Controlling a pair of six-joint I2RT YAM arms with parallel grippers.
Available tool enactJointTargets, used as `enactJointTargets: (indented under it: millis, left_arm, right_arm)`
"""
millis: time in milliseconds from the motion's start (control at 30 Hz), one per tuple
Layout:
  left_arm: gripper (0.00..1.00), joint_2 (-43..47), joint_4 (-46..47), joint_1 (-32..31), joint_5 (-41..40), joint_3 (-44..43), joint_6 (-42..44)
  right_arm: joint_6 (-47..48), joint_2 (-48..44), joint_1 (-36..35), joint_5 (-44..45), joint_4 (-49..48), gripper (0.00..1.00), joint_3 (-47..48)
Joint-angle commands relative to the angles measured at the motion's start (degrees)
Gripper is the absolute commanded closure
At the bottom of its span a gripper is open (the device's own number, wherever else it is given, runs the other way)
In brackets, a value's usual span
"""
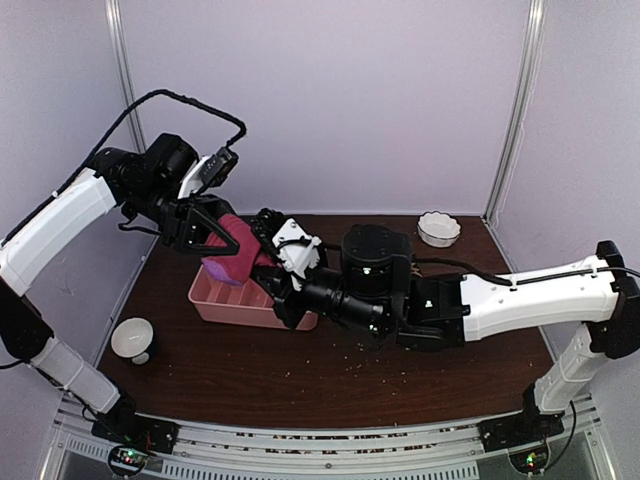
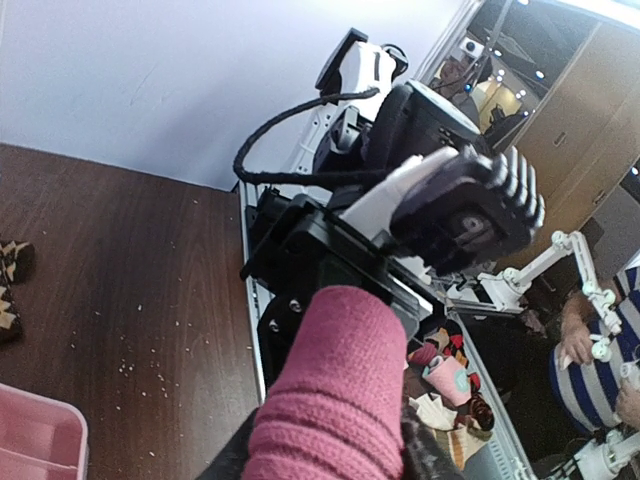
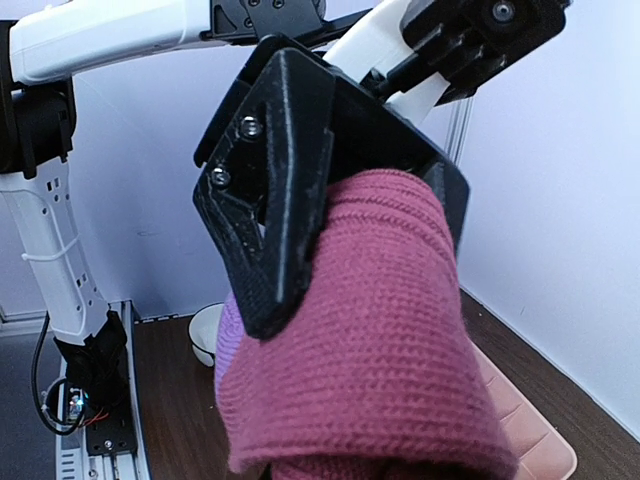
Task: Roll the socks
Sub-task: Pass from the right arm to the left
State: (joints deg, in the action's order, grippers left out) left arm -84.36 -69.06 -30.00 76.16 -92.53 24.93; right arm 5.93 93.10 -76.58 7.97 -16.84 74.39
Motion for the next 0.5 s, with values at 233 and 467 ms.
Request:
enactJointTargets:
  millis: [233,467]
  left_arm:
    - [0.88,0.91,-2.8,-0.52,3.6,-1.4,5.19]
    - [1.0,0.95,-8.23,-0.5,5.48,-2.09,11.68]
  right_arm:
    - [-4.5,-2.62,1.05,-6.65,-2.18,1.0,-0.06]
    - [-8.16,-2.65,3.24,-17.87,-0.36,1.0,-0.51]
